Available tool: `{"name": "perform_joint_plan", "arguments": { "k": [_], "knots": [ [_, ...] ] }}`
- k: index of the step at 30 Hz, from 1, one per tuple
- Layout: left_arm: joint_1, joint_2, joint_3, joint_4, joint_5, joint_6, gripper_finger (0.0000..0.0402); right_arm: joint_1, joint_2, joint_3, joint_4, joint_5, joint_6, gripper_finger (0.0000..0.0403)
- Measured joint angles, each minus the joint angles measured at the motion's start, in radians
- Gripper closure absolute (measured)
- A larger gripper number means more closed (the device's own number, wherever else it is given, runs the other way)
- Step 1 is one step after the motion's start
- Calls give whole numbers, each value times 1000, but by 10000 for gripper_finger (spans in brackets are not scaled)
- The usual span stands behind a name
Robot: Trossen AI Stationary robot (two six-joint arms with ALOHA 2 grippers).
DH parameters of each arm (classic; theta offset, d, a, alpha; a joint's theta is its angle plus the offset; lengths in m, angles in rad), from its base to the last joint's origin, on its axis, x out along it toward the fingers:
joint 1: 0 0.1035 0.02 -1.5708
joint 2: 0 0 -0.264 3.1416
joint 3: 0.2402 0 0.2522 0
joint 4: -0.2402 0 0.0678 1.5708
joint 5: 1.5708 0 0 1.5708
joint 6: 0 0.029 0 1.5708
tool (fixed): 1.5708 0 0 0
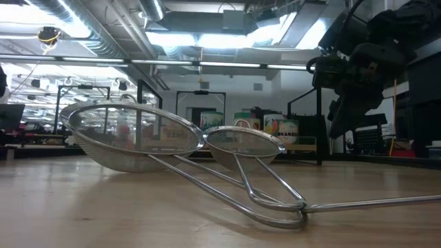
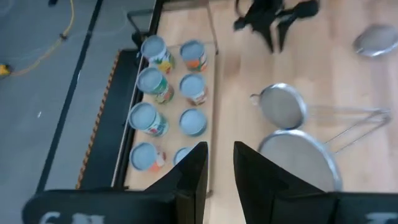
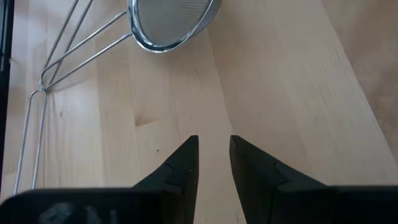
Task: Pick and place cans onto a shelf
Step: Return to Home Position
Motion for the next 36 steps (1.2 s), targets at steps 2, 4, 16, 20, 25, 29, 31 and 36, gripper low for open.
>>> {"name": "perform_joint_plan", "arguments": {
  "k": [2,4,16,20,25,29,31,36],
  "knots": [
    [-33,-38,0,1,-3,-23,332,0,0,0,0,12,0,308],
    [-59,-75,0,2,-13,-49,332,0,0,0,2,29,0,308],
    [-181,-226,-104,65,-123,-126,332,0,0,0,2,50,0,308],
    [-201,-291,-316,177,-141,-127,332,0,0,0,2,50,0,308],
    [-205,-424,-618,377,-127,-105,332,0,0,0,1,50,1,308],
    [-205,-572,-839,518,-124,-107,332,0,0,0,1,50,1,308],
    [-205,-650,-943,600,-116,-109,332,0,0,0,2,50,2,308],
    [-205,-832,-1185,775,-40,-109,332,0,0,0,2,50,3,308]
  ]
}}
